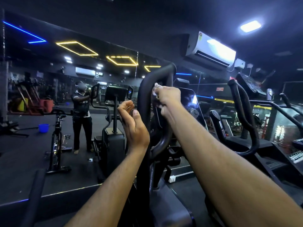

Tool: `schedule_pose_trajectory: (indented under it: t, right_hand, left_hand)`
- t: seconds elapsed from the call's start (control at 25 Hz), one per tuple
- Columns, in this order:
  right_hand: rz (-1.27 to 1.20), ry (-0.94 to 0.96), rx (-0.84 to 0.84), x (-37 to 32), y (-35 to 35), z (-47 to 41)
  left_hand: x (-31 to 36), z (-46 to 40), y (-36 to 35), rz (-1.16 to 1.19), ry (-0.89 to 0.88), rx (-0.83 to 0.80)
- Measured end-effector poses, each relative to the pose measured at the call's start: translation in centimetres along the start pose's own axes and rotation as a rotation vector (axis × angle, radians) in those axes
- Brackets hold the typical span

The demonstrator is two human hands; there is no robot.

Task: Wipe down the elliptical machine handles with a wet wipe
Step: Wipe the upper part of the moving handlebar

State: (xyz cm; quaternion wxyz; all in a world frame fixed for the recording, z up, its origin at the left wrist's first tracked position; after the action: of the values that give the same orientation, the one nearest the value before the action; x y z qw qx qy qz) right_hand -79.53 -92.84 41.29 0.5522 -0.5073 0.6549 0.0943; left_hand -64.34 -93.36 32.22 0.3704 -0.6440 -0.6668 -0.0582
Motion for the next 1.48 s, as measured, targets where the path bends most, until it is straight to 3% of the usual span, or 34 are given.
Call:
schedule_pose_trajectory:
  t: [0.08,0.2,0.36,0.48,0.56,0.64,0.72,0.8,0.88,0.96,1.12,1.28,1.48]
  right_hand:
    - [-0.228,-0.065,0.12,-0.3,-0.2,-0.4]
    - [-0.44,0.055,0.249,-0.7,0.4,-0.3]
    - [-0.216,0.196,0.276,-1.1,0.6,0.1]
    - [-0.117,0.19,0.005,-0.1,-0.5,0.1]
    - [0.159,0.294,-0.142,-1.1,0.3,0.7]
    - [0.502,0.615,-0.168,-5.4,0.8,1.8]
    - [0.689,0.953,-0.206,-9.7,-1.1,3.5]
    - [0.917,1.166,-0.414,-10.5,-5.4,5.1]
    - [1.248,1.192,-0.63,-7.9,-8.6,5.8]
    - [1.482,1.149,-0.713,-5.8,-9.4,5.6]
    - [1.515,1.271,-0.928,-3.3,-8.9,8.6]
    - [1.588,1.273,-1.13,2.1,-6.8,12.3]
    - [1.477,1.367,-1.236,6.1,-3.2,16.1]
  left_hand:
    - [0.0,0.0,-0.1,-0.011,-0.016,-0.003]
    - [-0.1,0.1,-0.1,-0.011,-0.021,-0.007]
    - [-0.2,0.1,0.1,0.035,0.014,0.013]
    - [-0.3,-0.1,0.2,0.091,0.071,0.012]
    - [-0.6,-0.2,0.2,0.14,0.116,0.003]
    - [-1.1,-0.4,0.3,0.228,0.193,-0.017]
    - [-2.1,-0.6,0.3,0.318,0.337,-0.049]
    - [-3.2,-0.6,0.4,0.367,0.479,-0.083]
    - [-3.9,-0.2,0.6,0.393,0.547,-0.117]
    - [-4.3,0.4,0.9,0.38,0.545,-0.159]
    - [-5.4,2.4,1.2,0.348,0.58,-0.232]
    - [-6.1,4.1,1.7,0.368,0.625,-0.294]
    - [-8.0,7.9,3.1,0.424,0.784,-0.413]
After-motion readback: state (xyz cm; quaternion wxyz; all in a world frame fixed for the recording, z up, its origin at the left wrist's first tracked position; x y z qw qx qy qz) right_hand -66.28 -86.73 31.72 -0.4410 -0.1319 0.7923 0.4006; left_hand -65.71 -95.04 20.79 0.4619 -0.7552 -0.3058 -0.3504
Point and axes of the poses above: each hand's wrist, its own z-axis away from the middle knuckle, its own y-axis out of the back of the hand, x = y × z, the point moved 8 cm from there along -z, towards the middle knuckle, and after that the axes turned 15 degrees about -z, right-handed, at the moved point
